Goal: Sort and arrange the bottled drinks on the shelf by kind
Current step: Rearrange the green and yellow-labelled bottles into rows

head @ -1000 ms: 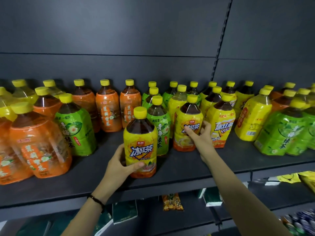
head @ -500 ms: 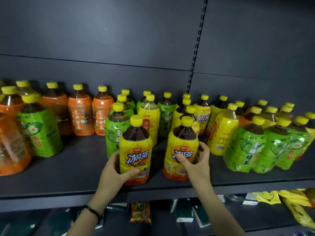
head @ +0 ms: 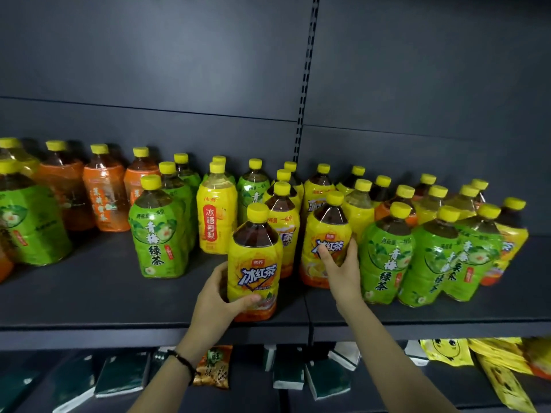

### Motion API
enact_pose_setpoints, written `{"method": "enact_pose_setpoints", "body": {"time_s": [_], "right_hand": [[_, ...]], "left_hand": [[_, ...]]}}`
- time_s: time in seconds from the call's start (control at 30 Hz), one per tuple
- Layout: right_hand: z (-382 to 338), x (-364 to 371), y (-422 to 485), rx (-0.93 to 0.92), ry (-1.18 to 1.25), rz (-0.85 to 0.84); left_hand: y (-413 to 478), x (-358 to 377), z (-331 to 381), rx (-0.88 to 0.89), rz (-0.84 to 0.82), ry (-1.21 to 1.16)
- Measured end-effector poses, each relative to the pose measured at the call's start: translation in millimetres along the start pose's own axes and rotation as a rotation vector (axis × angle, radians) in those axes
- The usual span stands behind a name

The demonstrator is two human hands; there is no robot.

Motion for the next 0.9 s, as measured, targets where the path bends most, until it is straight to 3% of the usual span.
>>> {"method": "enact_pose_setpoints", "body": {"time_s": [0.2,0.33,0.43,0.53,0.73,0.8,0.9], "right_hand": [[-1.6,8.9,11.2,0.031,-0.118,-0.059],[-18.9,1.2,-28.7,-0.017,-0.022,-0.075],[-35.0,8.4,-65.2,-0.116,0.043,-0.196],[-27.4,18.5,-74.1,-0.092,0.057,-0.238],[-5.3,-12.5,-60.3,-0.031,0.092,-0.074],[-5.6,-20.0,-51.8,-0.052,0.066,-0.055],[-5.6,-19.4,-40.9,-0.062,0.033,-0.095]], "left_hand": [[1.9,16.5,3.2,-0.002,-0.006,-0.014],[0.8,27.0,1.0,0.007,-0.005,0.021],[1.7,38.8,3.7,0.053,0.04,0.126],[2.4,64.2,9.8,0.09,0.014,0.149],[10.5,100.8,10.8,0.14,-0.162,0.201],[8.9,88.9,18.2,0.188,-0.014,0.24],[8.8,50.2,21.5,0.142,0.346,0.238]]}}
Point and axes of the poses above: each hand's wrist, its own y-axis towards the middle knuckle, its own x-axis out of the palm, z = x × y, the point moved 9 cm from there along y, towards the middle knuckle, and after that the axes turned 1 degree about -x, right-handed, at the moved point
